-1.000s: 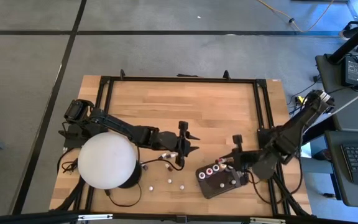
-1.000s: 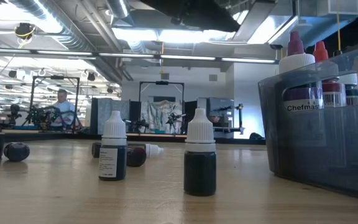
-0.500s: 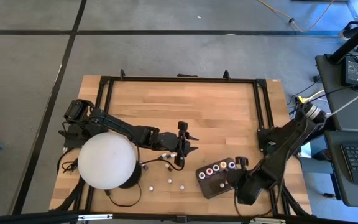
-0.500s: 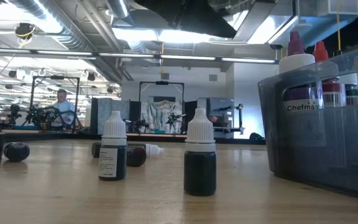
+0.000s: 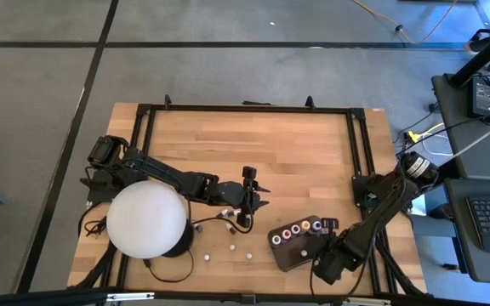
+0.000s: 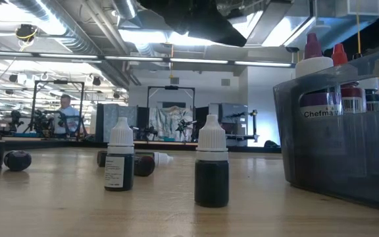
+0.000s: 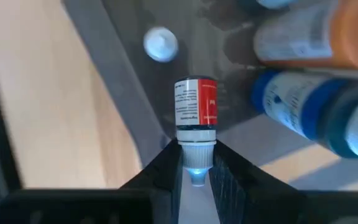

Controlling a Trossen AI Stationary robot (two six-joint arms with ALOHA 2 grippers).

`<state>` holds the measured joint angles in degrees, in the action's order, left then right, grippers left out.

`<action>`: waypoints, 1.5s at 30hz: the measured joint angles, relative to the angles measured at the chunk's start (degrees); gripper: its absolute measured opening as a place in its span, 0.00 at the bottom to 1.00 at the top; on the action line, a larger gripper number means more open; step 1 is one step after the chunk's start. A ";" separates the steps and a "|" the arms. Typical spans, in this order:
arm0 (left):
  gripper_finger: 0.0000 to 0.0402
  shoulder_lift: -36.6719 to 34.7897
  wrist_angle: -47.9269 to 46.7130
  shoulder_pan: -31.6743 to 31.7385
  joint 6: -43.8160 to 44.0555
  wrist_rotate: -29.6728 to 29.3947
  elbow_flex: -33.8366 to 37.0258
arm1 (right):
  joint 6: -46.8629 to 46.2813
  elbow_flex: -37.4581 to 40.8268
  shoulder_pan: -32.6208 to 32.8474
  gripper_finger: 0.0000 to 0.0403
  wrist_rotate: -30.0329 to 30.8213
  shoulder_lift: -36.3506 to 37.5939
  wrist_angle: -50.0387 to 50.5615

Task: Pick & Place food coloring
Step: Put the left small red food coloring bottle into the bin

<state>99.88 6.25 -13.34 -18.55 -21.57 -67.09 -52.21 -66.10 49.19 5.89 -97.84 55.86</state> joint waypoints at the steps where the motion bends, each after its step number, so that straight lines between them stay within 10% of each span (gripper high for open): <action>1: 0.40 0.00 -0.05 0.00 -0.02 -0.01 0.00 | 0.04 -0.28 0.00 0.17 0.00 0.00 1.28; 8: 0.39 0.00 -0.08 0.00 -0.04 0.00 0.00 | 7.67 -3.28 -0.04 0.17 3.74 0.02 9.49; 22: 0.39 -0.02 -0.57 0.00 -0.14 0.00 -0.02 | 52.13 -3.98 2.59 0.17 14.42 -3.02 7.96; 45: 0.39 -0.02 -0.71 0.00 -0.18 -1.61 -0.02 | 56.06 -4.22 5.44 0.19 22.40 -10.16 8.26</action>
<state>99.85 5.54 -13.34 -18.73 -23.18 -67.11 3.85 -70.32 54.63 28.29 -108.01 64.12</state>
